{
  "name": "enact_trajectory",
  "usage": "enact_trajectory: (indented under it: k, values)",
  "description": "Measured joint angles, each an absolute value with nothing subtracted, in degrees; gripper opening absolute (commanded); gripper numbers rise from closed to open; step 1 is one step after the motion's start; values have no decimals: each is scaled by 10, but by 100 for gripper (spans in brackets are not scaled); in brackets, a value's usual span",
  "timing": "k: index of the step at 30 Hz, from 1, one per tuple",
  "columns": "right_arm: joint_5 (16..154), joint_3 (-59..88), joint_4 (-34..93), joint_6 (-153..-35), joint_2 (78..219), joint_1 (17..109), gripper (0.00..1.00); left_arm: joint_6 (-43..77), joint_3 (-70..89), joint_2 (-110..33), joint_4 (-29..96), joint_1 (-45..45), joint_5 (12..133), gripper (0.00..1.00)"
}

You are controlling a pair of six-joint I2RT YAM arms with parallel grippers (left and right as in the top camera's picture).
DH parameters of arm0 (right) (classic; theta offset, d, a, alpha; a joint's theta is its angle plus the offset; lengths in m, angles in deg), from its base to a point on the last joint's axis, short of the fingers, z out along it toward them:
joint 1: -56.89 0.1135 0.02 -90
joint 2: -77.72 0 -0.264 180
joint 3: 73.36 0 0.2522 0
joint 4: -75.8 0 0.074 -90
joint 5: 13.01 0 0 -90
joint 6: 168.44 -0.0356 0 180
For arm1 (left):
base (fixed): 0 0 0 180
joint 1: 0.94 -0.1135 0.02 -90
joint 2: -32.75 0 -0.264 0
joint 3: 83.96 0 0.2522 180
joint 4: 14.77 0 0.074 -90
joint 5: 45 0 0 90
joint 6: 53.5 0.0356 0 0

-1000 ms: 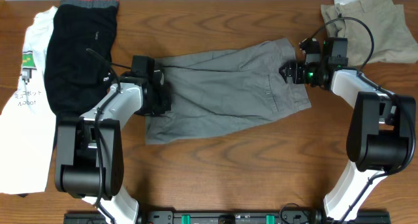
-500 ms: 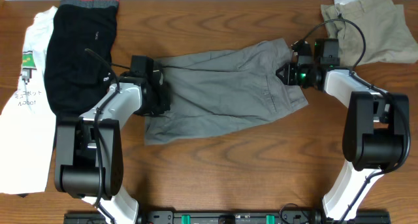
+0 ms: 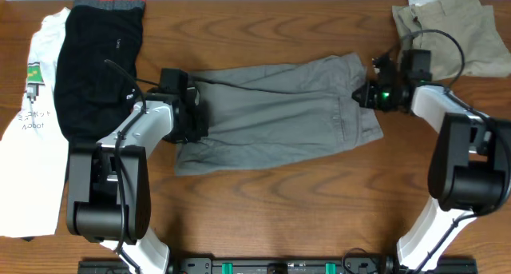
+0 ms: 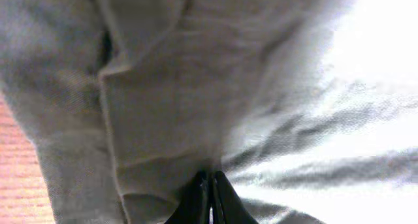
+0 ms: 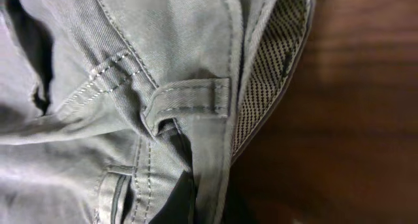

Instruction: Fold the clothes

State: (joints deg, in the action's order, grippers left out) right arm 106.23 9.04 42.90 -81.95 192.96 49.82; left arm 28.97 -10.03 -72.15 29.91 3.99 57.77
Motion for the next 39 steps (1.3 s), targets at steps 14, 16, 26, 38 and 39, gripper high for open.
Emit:
enact_trajectory:
  k: [14,16,26,38,39]
  values:
    - [1054,93,377,-794,1843,500,1,290,-100,-722,301,65,576,6]
    - [1046,93,377,-792,1843,517,1,290,-100,-722,300,68,571,6]
    - [1032,114,391,-813,1843,655,1,290,-100,-722,292,71,566,6]
    - [1054,183,384,-855,1840,772,1,290,-100,-722,285,71,564,6]
    - [1055,189,379,-859,1838,774,1,290,-100,-722,285,71,564,6]
